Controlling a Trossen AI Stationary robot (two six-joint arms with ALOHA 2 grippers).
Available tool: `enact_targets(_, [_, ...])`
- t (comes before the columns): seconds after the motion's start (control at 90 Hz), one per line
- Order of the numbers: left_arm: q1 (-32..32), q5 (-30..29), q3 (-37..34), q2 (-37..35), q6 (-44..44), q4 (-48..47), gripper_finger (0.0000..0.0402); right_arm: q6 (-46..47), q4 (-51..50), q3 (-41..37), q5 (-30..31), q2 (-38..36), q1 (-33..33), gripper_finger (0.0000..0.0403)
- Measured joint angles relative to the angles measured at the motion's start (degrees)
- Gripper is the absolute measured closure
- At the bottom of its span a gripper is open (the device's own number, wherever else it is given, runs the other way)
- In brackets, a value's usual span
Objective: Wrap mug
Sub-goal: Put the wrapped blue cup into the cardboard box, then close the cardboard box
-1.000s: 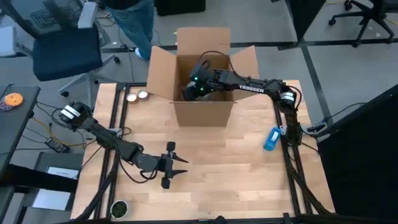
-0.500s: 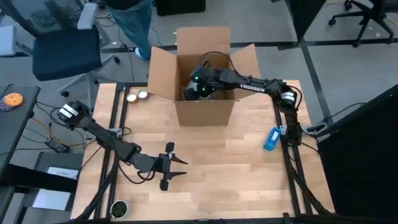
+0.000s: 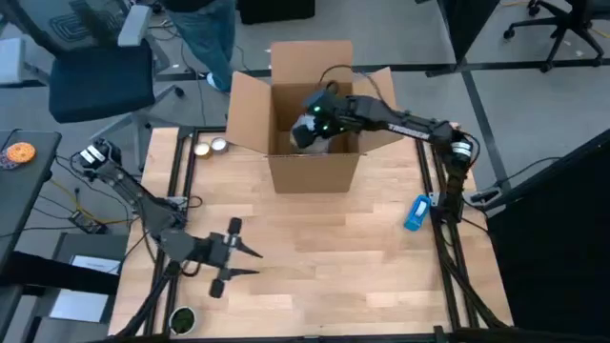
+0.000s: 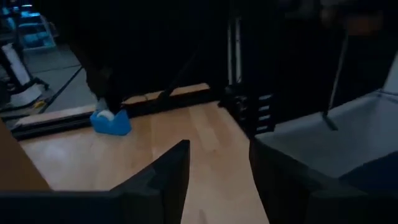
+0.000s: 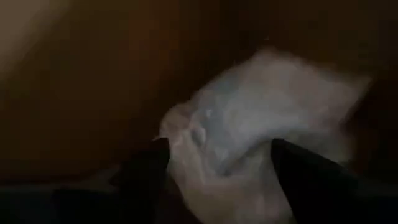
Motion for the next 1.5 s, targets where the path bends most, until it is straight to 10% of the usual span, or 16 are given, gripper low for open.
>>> enact_targets(0.456, [-1.96,-0.37,-0.04,-6.59,-5.78,-5.62,0.025,-16.9,0.17,0.11,14.0,-19.98,18.35,0.0178])
enact_targets(0.822, [1.85,-1.72,-0.04,-12.34,-4.98,-4.76,0.025,-23.21,0.09,-1.62,16.42,-22.47,39.08,0.0216])
enact_targets(1.122, [3.49,-18.81,0.04,-19.67,-1.11,-10.33,0.025,-15.75,2.89,-15.93,23.42,-22.4,47.66,0.0245])
enact_targets(1.5, [4.41,-43.95,-0.05,-24.04,10.99,-13.14,0.025,-17.29,3.09,-25.42,56.23,-22.35,44.35,0.0289])
